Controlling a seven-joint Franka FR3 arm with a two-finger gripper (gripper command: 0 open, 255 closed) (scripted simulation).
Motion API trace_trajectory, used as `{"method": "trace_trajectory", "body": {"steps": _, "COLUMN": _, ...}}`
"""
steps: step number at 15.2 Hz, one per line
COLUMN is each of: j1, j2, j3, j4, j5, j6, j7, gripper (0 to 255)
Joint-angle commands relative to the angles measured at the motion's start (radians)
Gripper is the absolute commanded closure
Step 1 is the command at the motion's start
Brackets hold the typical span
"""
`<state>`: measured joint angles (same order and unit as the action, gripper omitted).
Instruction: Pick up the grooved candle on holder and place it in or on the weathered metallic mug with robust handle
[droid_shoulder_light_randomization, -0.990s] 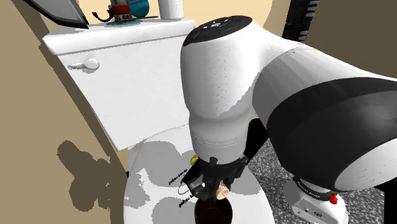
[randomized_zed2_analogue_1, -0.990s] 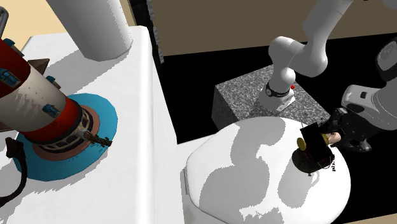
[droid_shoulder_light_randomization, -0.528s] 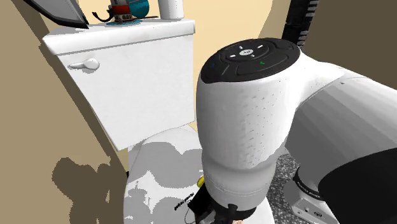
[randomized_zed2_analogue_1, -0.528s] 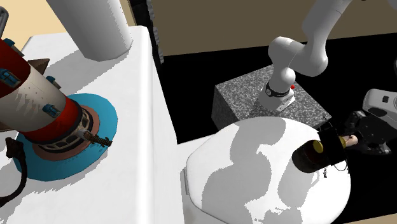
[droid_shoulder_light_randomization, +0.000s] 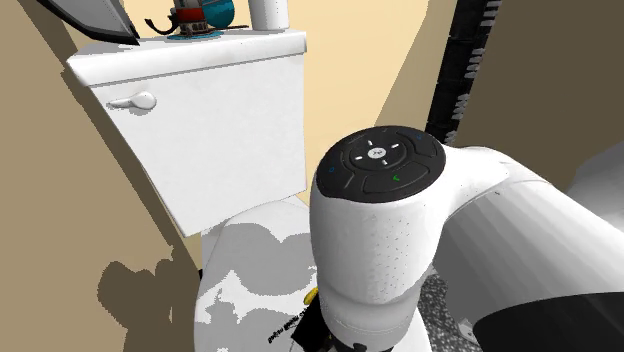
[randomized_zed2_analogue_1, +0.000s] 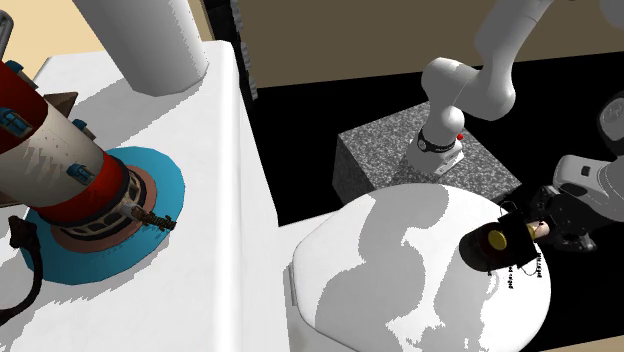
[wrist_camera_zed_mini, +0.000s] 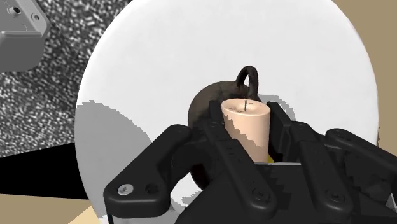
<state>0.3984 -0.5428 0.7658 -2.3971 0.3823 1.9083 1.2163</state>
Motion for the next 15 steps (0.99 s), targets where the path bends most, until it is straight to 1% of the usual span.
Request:
{"method": "trace_trajectory", "body": {"steps": 1, "j1": 0.002, "j2": 0.007, "j3": 0.013, "j4": -0.026, "j5": 0.008, "j6": 0.029, "j7": 0.001, "gripper": 255}}
{"method": "trace_trajectory", "body": {"steps": 2, "j1": 0.002, "j2": 0.014, "j3": 0.021, "j4": -0.039, "j5": 0.010, "j6": 0.049, "j7": 0.002, "gripper": 255}}
{"method": "trace_trajectory", "body": {"steps": 10, "j1": 0.003, "j2": 0.015, "j3": 0.020, "j4": -0.039, "j5": 0.009, "j6": 0.049, "j7": 0.003, "gripper": 255}}
{"method": "trace_trajectory", "body": {"steps": 11, "j1": 0.002, "j2": 0.015, "j3": 0.020, "j4": -0.038, "j5": 0.008, "j6": 0.048, "j7": 0.003, "gripper": 0}}
{"method": "trace_trajectory", "body": {"steps": 15, "j1": 0.003, "j2": 0.014, "j3": 0.019, "j4": -0.039, "j5": 0.009, "j6": 0.048, "j7": 0.002, "gripper": 0}}
